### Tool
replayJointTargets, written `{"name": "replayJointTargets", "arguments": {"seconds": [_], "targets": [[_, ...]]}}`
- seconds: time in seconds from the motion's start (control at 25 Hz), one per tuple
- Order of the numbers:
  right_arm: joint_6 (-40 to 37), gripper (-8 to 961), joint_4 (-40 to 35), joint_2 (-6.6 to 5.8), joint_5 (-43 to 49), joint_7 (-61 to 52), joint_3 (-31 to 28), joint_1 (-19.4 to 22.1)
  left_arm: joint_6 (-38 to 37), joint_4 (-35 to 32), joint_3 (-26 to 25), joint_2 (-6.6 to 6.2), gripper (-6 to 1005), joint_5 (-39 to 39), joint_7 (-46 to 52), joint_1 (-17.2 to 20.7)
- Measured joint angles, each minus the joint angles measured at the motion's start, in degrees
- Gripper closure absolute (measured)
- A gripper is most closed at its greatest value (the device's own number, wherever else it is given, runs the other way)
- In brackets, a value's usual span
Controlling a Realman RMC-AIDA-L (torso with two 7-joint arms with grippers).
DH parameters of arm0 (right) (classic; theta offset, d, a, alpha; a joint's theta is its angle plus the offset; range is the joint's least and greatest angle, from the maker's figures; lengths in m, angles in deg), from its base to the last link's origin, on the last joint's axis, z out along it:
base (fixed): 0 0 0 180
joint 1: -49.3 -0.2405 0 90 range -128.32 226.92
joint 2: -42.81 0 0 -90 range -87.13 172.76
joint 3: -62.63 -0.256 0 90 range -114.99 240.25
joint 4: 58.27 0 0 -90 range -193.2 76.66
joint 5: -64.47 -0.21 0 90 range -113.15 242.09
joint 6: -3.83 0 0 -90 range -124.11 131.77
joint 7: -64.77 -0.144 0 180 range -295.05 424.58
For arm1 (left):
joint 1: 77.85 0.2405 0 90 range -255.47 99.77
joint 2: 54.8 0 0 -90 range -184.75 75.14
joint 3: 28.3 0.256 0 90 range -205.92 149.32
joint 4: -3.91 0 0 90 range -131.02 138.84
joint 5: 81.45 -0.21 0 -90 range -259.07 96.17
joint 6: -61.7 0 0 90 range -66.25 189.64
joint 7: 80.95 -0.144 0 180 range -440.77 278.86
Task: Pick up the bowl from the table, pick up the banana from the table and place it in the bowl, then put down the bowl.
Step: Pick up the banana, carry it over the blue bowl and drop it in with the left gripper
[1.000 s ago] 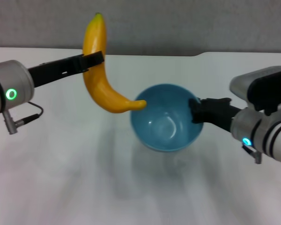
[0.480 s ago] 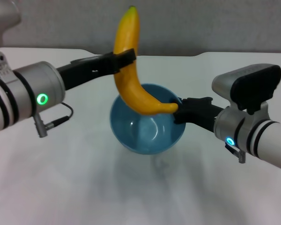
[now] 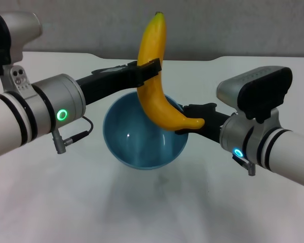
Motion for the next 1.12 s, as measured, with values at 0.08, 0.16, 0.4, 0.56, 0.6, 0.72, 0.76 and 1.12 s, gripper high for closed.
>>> {"name": "replayJointTargets", "arguments": {"seconds": [0.08,0.16,0.4,0.56,0.6,0.72,0.76,1.12], "targets": [[0.16,908,-0.66,0.0,-0.05,0.0,0.43,0.16,-0.24,-0.4,-0.05,-0.01,430,0.01,-0.41,-0.05],[0.16,908,-0.96,0.0,-0.05,0.0,0.56,0.35,-0.48,-0.67,-0.15,-0.05,426,0.03,-0.75,-0.1],[0.52,908,-1.73,0.0,-0.05,0.05,0.66,1.28,-0.51,-1.05,-0.87,-0.15,415,0.06,-1.52,0.15],[1.09,908,-2.62,-0.05,0.0,0.32,0.71,2.13,-0.01,-1.05,-1.33,-0.25,408,0.07,-2.64,0.16],[1.11,908,-2.87,-0.08,0.08,0.33,0.71,2.43,0.04,-1.05,-1.4,-0.25,406,0.07,-2.68,0.22],[1.13,908,-3.67,-0.16,0.44,0.39,0.42,3.31,0.11,-1.05,-1.6,-0.25,401,0.07,-2.69,0.41],[1.13,908,-3.82,-0.17,0.52,0.41,0.26,3.47,0.17,-1.05,-1.64,-0.25,399,0.07,-2.67,0.46],[1.13,908,-3.81,-0.28,0.68,0.51,-0.7,4.01,1.92,-1.18,-1.84,-0.19,382,0.07,-2.74,0.51]]}}
